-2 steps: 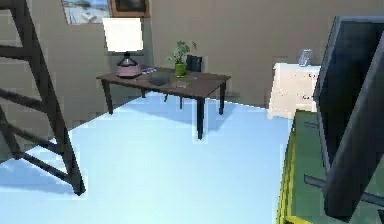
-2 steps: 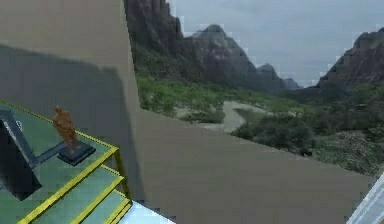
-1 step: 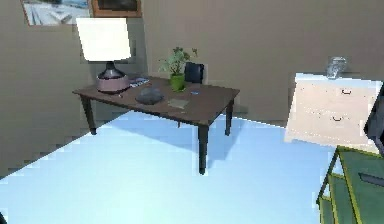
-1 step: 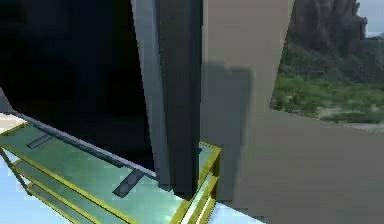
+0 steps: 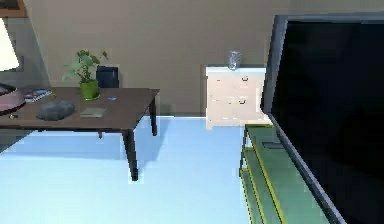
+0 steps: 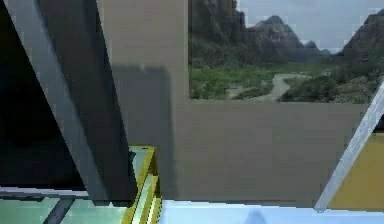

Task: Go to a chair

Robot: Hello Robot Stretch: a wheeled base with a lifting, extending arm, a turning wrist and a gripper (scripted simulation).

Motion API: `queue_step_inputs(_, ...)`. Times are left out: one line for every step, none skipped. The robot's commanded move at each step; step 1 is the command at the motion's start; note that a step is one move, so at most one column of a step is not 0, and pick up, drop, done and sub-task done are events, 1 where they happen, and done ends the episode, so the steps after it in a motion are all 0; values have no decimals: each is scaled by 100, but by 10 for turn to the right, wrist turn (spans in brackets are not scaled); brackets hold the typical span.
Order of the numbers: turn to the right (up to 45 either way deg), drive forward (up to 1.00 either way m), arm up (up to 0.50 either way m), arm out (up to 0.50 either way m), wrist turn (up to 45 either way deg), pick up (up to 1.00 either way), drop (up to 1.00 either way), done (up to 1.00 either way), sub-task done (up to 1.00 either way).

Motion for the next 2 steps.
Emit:
queue_step_inputs(0, 100, 0, 0, 0, 0, 0, 0, 0)
queue_step_inputs(0, 100, 0, 0, 0, 0, 0, 0, 0)
